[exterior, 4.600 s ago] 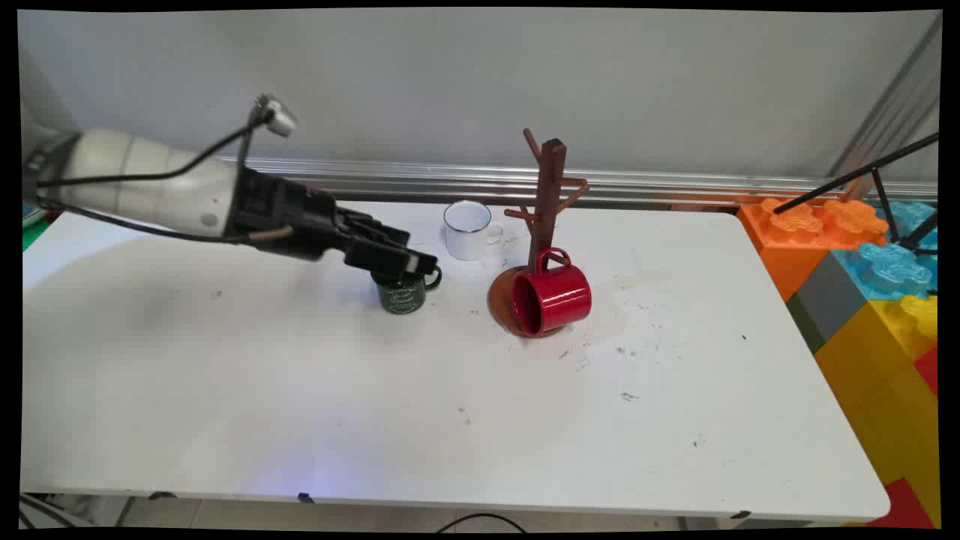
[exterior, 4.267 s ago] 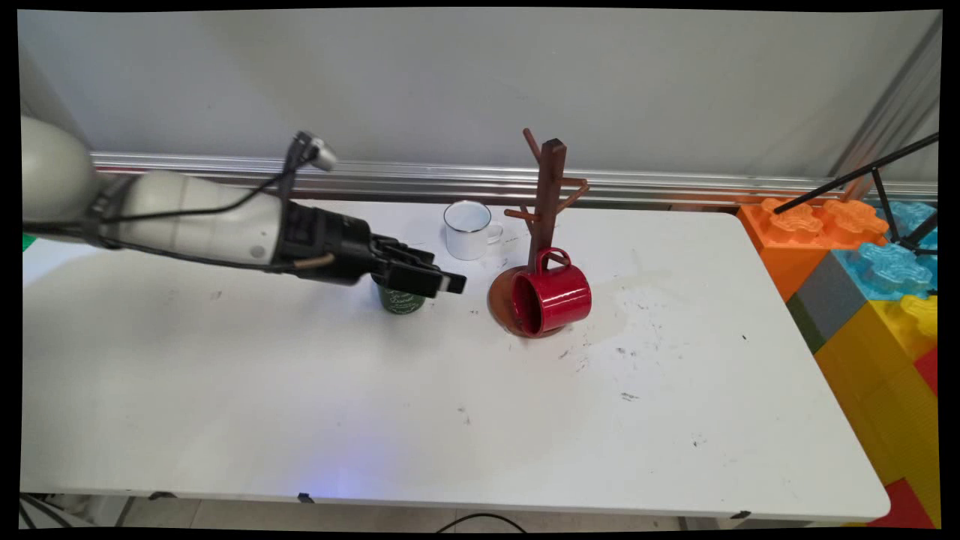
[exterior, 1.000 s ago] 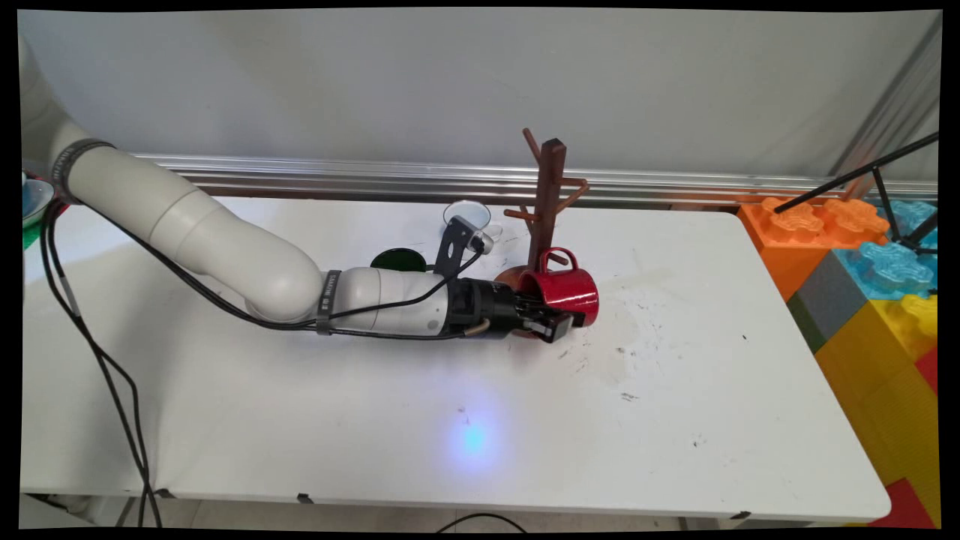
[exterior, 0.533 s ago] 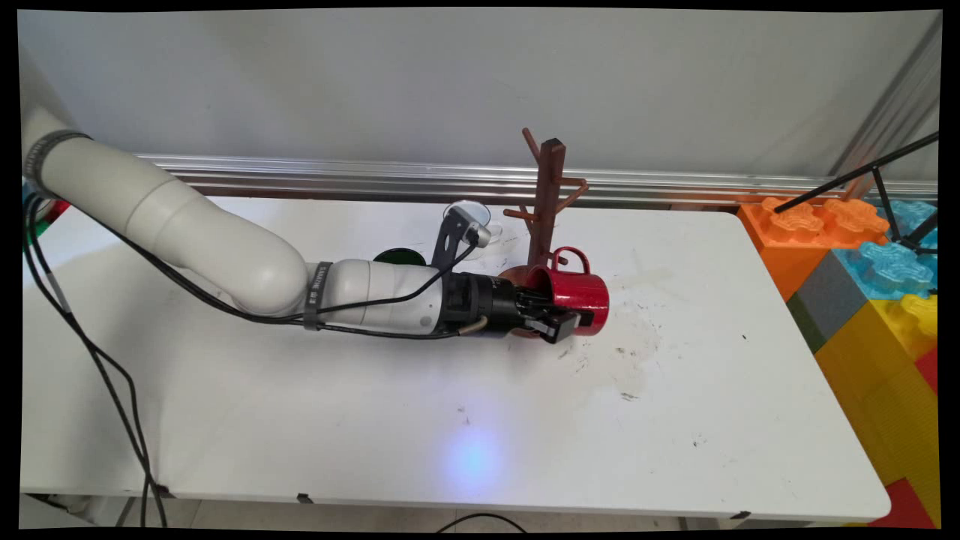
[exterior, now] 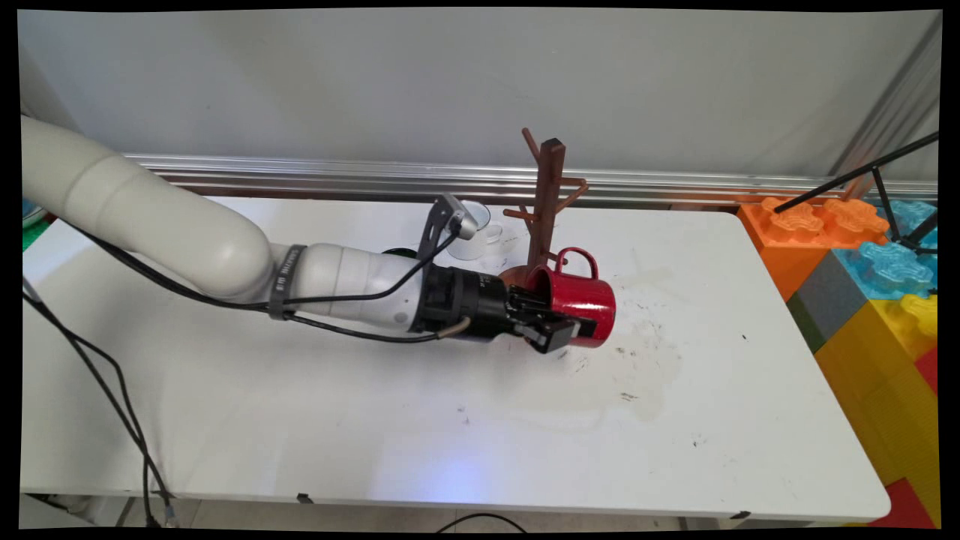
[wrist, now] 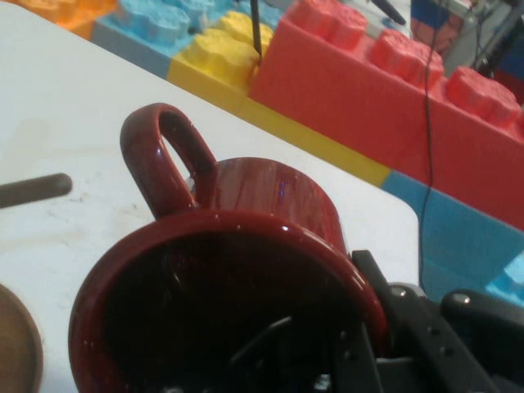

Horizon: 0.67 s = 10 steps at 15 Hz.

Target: Place the picked object on the table

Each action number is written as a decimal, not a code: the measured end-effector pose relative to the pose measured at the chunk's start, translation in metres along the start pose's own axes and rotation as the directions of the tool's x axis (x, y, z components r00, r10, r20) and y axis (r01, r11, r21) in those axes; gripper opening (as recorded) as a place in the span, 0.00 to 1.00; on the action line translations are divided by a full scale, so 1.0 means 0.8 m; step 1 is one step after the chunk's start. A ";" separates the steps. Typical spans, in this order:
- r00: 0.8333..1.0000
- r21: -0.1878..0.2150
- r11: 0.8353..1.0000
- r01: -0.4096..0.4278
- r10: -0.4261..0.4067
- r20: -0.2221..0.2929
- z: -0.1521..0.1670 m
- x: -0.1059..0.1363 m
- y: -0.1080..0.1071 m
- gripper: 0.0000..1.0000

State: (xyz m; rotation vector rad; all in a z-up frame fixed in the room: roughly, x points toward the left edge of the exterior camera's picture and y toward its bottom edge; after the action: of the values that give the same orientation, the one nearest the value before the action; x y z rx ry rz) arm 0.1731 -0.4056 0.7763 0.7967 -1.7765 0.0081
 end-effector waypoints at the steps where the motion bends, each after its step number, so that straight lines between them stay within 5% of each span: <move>1: 1.000 -0.002 1.000 -0.007 0.007 0.015 -0.007 0.004 0.003 0.00; 10: 0.984 -0.021 0.994 -0.103 0.105 0.140 -0.086 0.060 0.020 0.00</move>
State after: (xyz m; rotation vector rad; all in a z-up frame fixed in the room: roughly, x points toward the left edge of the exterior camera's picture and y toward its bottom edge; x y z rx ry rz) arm 0.2168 -0.3912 0.8484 0.7078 -1.9492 0.0087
